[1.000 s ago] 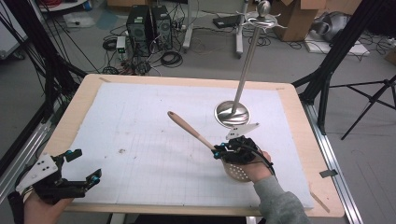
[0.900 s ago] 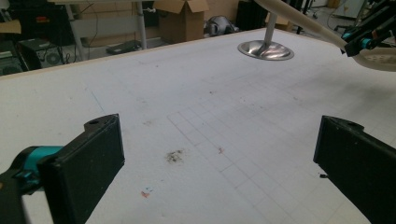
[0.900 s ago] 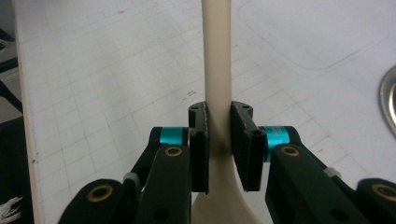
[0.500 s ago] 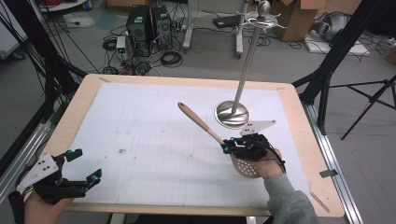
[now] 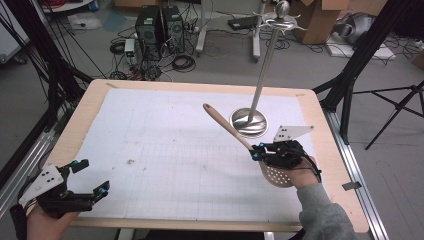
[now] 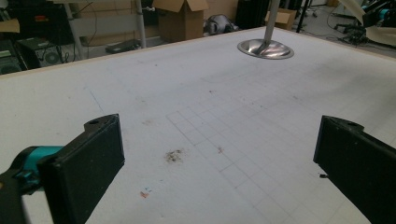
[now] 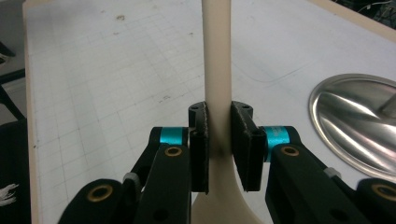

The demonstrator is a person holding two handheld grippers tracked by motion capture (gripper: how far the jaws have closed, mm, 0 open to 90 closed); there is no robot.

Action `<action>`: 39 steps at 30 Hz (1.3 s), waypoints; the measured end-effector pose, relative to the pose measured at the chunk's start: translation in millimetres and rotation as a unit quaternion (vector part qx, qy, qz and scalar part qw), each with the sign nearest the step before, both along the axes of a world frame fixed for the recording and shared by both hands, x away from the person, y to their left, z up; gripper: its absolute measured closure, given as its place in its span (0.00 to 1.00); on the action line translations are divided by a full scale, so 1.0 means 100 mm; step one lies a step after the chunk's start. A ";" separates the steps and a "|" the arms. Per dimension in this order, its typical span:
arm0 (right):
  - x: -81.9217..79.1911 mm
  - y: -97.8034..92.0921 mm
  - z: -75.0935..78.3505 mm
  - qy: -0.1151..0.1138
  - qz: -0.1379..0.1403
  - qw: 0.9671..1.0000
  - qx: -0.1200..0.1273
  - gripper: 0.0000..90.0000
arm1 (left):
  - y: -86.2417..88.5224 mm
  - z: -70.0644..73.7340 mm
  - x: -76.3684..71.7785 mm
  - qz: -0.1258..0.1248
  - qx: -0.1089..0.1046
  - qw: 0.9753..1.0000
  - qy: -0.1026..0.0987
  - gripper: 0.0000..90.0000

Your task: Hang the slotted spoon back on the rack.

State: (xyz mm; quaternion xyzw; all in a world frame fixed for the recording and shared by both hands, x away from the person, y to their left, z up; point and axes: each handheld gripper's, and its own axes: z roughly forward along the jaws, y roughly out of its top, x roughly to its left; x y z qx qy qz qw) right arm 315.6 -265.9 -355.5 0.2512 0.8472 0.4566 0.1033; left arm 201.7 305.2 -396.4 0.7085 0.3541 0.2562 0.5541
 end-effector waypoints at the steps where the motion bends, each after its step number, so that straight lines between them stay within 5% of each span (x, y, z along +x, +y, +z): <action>1: 0.00 -0.02 0.01 -0.001 -0.003 1.000 0.004 0.87 | 0.00 0.00 0.00 0.001 -0.001 1.000 0.000 0.02; 21: 0.02 -0.39 0.16 -0.024 -0.038 0.998 0.046 0.87 | -0.01 -0.01 0.01 0.000 -0.003 1.000 0.002 0.02; 39: 0.07 -0.68 0.24 -0.033 -0.055 0.996 0.060 0.87 | -0.01 -0.02 0.02 0.000 -0.002 1.000 0.004 0.02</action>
